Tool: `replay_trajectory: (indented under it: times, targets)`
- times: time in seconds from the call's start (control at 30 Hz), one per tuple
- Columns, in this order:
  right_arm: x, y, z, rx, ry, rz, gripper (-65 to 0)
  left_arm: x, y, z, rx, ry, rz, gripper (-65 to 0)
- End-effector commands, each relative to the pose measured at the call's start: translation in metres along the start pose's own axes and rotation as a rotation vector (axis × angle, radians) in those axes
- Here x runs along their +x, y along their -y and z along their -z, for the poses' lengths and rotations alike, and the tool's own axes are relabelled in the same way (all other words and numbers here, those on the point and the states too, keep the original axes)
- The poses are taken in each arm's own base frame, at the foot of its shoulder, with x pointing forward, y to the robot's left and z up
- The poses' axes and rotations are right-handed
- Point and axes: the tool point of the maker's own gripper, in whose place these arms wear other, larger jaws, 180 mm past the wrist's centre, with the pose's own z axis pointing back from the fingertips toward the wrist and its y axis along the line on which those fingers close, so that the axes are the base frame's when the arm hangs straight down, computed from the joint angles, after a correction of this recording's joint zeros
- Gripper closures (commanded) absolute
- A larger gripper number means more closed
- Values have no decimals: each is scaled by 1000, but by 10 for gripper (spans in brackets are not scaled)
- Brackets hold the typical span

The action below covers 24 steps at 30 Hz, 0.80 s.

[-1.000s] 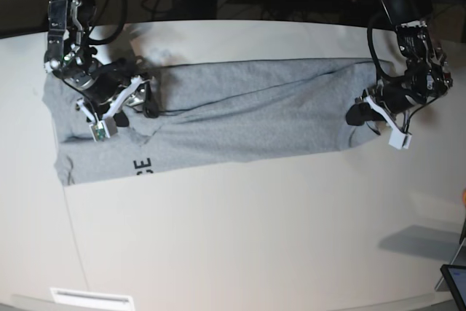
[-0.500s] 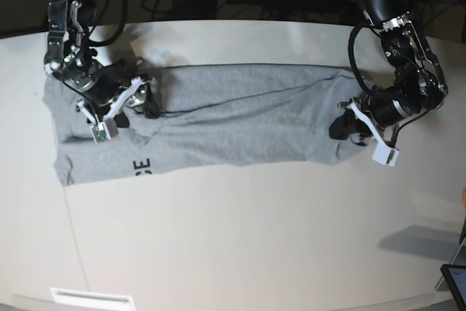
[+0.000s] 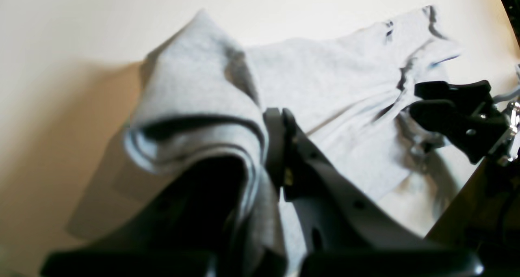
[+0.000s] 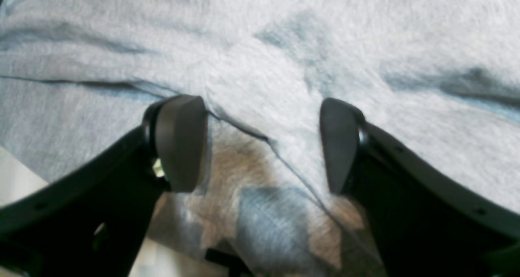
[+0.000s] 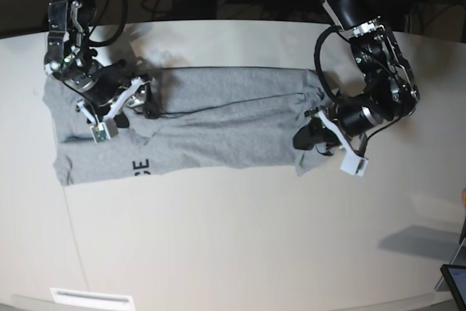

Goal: Fold the T-shirt properly
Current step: 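Lift the strip end with the left gripper and fold it toward the right gripper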

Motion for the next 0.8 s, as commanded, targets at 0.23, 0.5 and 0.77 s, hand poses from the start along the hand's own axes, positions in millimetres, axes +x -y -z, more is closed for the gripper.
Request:
replay_trajectory:
  times: [0.23,0.5,0.77]
  targets:
    - [2,4,-1,-9,-6,-9,-428,39,36,4,-70,106,94,0]
    - [2,3,-1,-7,-5,-7,-428,49,58,5,-198,178,54,0]
    - [1,3,-1,-8,-7,-7,-428,41,63,24,-260,168,-41,0]
